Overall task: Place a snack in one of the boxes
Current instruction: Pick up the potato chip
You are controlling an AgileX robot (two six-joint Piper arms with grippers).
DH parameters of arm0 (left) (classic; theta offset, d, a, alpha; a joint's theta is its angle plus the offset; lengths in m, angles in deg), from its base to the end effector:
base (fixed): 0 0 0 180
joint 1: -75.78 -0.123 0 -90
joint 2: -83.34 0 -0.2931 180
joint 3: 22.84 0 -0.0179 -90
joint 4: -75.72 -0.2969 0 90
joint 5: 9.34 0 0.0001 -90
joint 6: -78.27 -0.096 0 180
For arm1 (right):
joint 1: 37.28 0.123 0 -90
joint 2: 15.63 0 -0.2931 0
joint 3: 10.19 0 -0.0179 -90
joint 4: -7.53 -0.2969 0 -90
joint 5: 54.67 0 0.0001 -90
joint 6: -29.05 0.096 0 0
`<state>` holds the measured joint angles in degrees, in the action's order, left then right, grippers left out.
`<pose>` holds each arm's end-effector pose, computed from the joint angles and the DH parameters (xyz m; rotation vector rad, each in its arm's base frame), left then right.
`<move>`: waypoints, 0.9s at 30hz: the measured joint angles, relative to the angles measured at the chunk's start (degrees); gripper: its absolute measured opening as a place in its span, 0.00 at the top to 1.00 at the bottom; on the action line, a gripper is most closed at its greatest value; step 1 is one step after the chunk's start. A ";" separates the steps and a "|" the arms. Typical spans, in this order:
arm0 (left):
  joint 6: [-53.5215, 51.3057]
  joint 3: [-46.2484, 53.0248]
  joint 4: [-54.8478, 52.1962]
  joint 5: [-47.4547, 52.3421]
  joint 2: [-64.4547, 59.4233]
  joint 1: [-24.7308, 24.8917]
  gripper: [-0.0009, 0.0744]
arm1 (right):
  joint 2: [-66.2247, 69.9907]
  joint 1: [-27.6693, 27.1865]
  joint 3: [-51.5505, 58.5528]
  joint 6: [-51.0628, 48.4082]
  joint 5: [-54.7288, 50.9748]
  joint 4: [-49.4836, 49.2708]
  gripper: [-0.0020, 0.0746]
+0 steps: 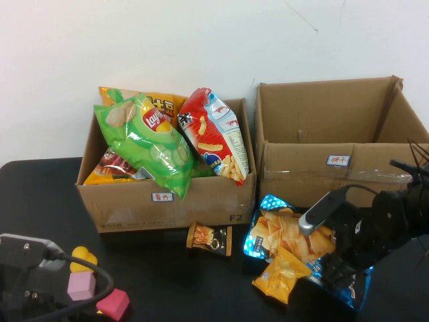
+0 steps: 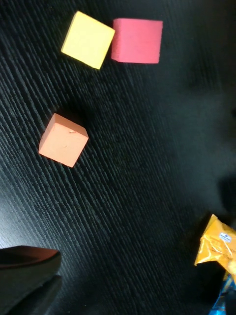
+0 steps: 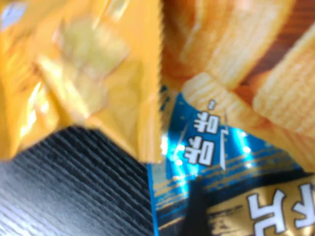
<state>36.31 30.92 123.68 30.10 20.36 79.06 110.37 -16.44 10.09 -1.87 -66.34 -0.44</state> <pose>0.1849 -0.0560 0.1967 0.2933 2.4707 -0.6346 0.3617 0.1406 0.0342 -1.0377 2.5513 0.0279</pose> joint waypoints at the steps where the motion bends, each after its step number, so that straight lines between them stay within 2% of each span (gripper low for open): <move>1: 0.00 0.00 0.11 0.00 0.00 0.00 0.99 | 0.00 0.00 0.00 1.01 0.13 0.00 0.31; 5: 0.00 0.00 0.39 0.00 0.00 0.00 0.99 | 0.14 0.00 0.00 3.52 -0.28 -0.21 0.68; 7: 0.00 0.00 0.48 0.00 0.00 0.00 0.99 | 0.14 0.00 0.00 3.99 -0.89 -0.31 0.83; 11: 0.00 0.00 0.48 0.00 0.00 0.00 0.99 | 0.14 0.00 0.00 4.10 -1.78 0.54 0.94; 19: 0.00 0.00 1.07 0.11 0.00 0.00 0.99 | -1.48 0.00 0.00 4.34 -3.19 2.80 0.96; 22: 0.00 0.00 1.48 0.19 0.00 0.00 0.99 | -2.13 0.00 0.00 4.34 -3.27 2.93 0.93; 24: 0.00 0.00 1.55 0.19 0.00 0.00 0.99 | -2.26 0.00 -0.13 4.34 -3.51 2.93 0.84; 27: 0.00 0.00 1.55 0.19 0.00 0.00 0.99 | -2.26 0.00 -0.28 4.99 -3.58 2.40 0.58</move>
<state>36.31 30.92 125.23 30.29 20.36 79.06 108.11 -16.44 9.81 3.12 -69.93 1.96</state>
